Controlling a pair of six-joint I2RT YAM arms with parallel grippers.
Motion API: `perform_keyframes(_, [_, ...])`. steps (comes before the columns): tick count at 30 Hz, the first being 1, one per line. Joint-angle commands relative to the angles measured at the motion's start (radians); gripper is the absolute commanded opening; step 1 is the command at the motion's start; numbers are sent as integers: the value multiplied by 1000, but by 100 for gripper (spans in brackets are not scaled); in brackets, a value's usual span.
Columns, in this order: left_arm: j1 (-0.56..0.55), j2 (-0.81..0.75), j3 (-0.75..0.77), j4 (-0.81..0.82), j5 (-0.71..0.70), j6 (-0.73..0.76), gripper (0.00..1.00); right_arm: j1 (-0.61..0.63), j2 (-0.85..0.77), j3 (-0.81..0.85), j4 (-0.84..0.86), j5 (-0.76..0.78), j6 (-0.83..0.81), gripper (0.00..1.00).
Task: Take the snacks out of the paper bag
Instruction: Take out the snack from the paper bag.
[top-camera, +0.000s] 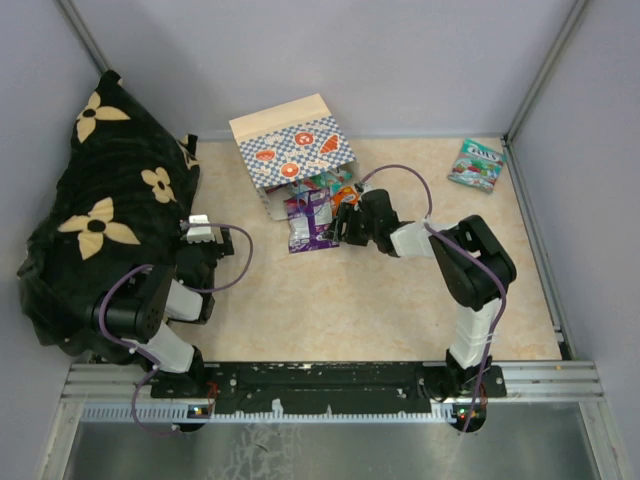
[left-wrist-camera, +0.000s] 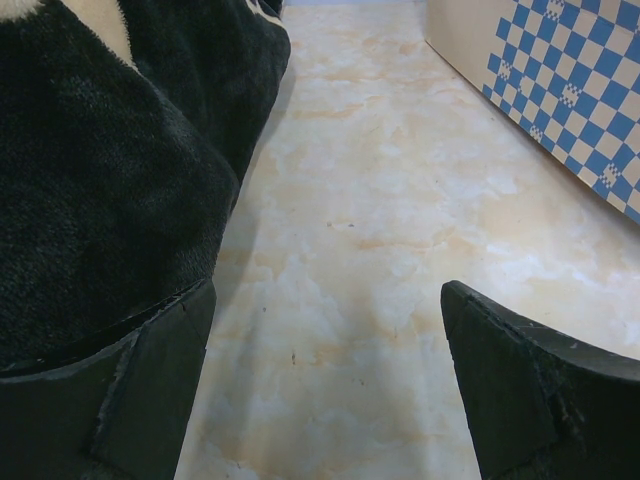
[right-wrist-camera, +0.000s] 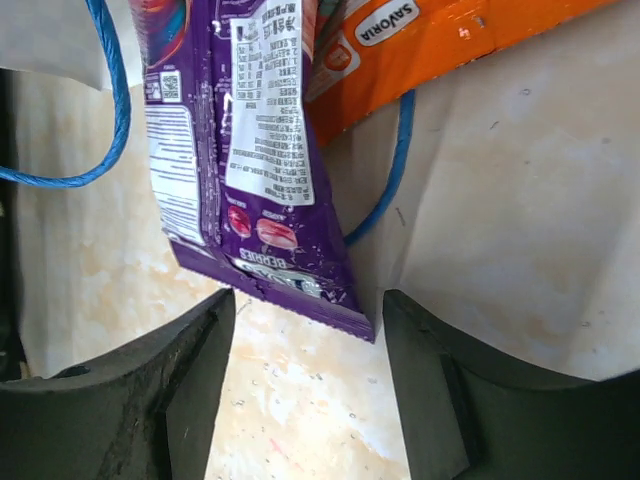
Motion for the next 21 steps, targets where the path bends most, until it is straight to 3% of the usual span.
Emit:
perform_keyframes(1, [6,6,10,25,11,-10,100,9,31,-86,166,-41,63,61])
perform_keyframes(6, [6,7,10,26,11,-11,100,10,92,-137,384,-112,129,56])
perform_keyframes(11, [6,7,10,26,11,-11,100,11,85,-158,434,-163,132,22])
perform_keyframes(14, [6,7,11,25,12,-11,100,14,14,-194,351,-157,78,1])
perform_keyframes(21, [6,8,11,26,11,-10,100,56,-323,-242,-130,70,-171,0])
